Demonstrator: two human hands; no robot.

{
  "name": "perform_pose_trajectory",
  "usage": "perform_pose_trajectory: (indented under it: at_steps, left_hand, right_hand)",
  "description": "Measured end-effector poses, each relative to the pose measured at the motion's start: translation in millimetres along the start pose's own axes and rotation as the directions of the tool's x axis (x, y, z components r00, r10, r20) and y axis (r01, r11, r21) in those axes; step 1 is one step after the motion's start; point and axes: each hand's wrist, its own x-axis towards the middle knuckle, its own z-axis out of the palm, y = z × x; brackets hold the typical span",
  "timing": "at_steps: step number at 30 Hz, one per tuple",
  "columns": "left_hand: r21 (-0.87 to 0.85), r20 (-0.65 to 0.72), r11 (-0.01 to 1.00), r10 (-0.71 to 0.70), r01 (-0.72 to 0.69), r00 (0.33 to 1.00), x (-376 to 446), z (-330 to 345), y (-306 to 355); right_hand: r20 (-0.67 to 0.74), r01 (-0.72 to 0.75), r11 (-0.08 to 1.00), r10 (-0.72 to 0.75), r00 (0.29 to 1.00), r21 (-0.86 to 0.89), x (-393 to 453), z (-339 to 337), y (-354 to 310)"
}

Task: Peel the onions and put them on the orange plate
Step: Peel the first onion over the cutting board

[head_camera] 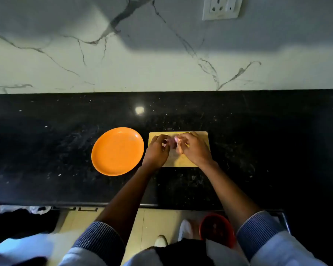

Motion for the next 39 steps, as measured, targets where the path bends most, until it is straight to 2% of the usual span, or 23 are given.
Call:
perform_pose_trajectory:
  at_steps: [6, 16, 25, 31, 34, 39]
  left_hand:
    - [-0.013, -0.004, 0.99, -0.139, 0.139, 0.99, -13, 7, -4]
    - [-0.05, 0.05, 0.981, -0.185, 0.188, 0.981, -15, 14, -11]
    - [-0.14, 0.132, 0.979, -0.128, 0.147, 0.983, -8, 8, -5]
    - [-0.151, 0.213, 0.966, -0.175, 0.21, 0.961, -5, 6, -11]
    - [-0.152, 0.205, 0.967, -0.17, 0.203, 0.964, -7, 8, -12]
    - [-0.332, 0.238, 0.924, -0.112, 0.189, 0.965, -2, 4, -4]
  right_hand:
    - [0.091, 0.002, 0.987, 0.013, 0.996, -0.161, -10, 5, 5]
    - [0.018, -0.033, 0.989, 0.036, 0.999, -0.142, -6, 15, 7]
    - [0.01, -0.206, 0.978, 0.206, 0.979, 0.03, 3, 36, 19]
    - [-0.02, -0.246, 0.968, 0.247, 0.969, 0.049, 1, 35, 24]
    - [-0.039, -0.248, 0.96, 0.255, 0.966, 0.131, -1, 37, 29]
    - [-0.094, -0.266, 0.92, 0.304, 0.948, 0.288, 2, 24, 15]
